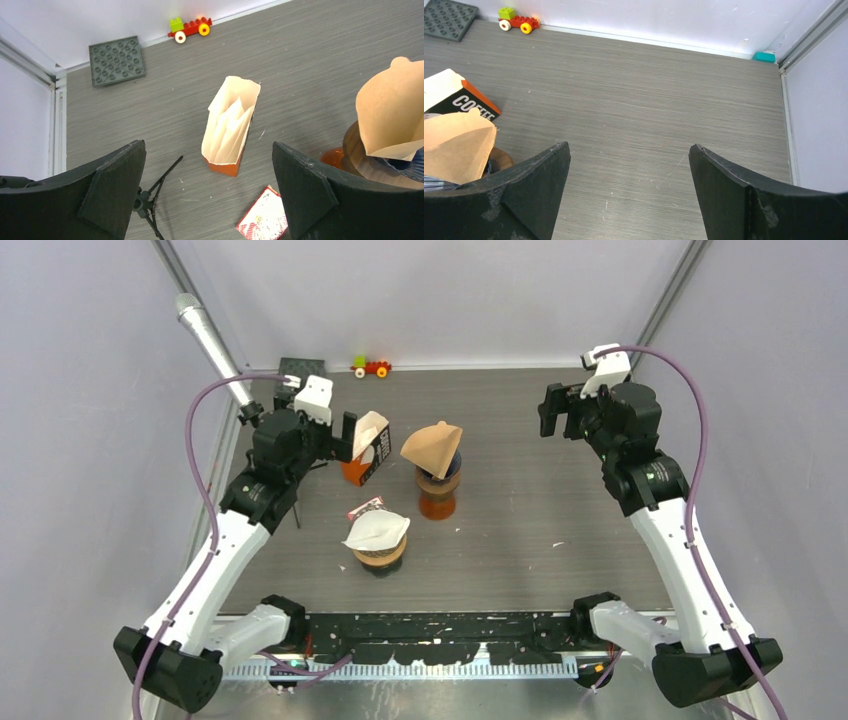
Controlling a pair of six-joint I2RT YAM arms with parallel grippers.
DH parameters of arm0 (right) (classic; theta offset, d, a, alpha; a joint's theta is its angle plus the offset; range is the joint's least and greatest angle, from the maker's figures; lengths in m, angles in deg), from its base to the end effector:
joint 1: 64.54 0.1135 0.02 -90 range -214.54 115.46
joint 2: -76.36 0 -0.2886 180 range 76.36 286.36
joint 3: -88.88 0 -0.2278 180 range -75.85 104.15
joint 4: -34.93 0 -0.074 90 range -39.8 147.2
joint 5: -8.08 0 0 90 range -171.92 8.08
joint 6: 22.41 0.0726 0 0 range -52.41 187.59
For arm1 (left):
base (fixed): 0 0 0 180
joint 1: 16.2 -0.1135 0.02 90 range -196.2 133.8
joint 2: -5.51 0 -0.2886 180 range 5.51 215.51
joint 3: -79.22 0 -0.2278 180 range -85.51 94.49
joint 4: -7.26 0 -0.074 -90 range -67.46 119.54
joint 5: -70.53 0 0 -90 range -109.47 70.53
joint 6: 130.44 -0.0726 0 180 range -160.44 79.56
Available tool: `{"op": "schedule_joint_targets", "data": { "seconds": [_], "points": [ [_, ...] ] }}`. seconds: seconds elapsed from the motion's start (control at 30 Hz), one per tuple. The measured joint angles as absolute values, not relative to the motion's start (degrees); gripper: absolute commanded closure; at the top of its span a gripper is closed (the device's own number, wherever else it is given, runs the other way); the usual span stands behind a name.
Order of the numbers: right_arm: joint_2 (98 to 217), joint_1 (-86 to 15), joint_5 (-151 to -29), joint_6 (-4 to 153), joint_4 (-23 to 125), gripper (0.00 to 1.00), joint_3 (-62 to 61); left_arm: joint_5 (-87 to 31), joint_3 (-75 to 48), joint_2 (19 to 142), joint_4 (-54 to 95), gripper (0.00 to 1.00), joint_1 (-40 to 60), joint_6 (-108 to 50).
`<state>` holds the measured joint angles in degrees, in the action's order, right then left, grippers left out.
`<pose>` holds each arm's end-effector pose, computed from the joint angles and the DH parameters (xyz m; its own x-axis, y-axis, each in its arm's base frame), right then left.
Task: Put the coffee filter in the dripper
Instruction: Reset both arms
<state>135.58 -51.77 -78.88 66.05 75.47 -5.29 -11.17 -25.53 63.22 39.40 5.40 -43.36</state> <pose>0.2136 0.0445 0.4282 -0.2301 -0.0797 -0.9699 -0.1768 0.9835 -0.0388 0.2123 -0.0728 0.3894 -0.2221 0.1422 -0.9646 0.2460 0.9655 0.0856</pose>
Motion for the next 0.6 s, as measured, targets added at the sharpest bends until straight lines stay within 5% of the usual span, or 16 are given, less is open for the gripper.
{"op": "schedule_joint_targets", "data": {
  "seconds": [0.4,0.6],
  "points": [
    [133.88,-52.05,-81.56,66.24,73.73,0.07,-8.94,-16.94,-25.61,60.38,37.85,0.00,5.38,-44.11],
    [136.76,-51.98,-96.47,64.74,76.85,0.07,-5.66,-27.59,-20.50,66.37,40.73,0.00,5.40,-43.86]
  ]
}}
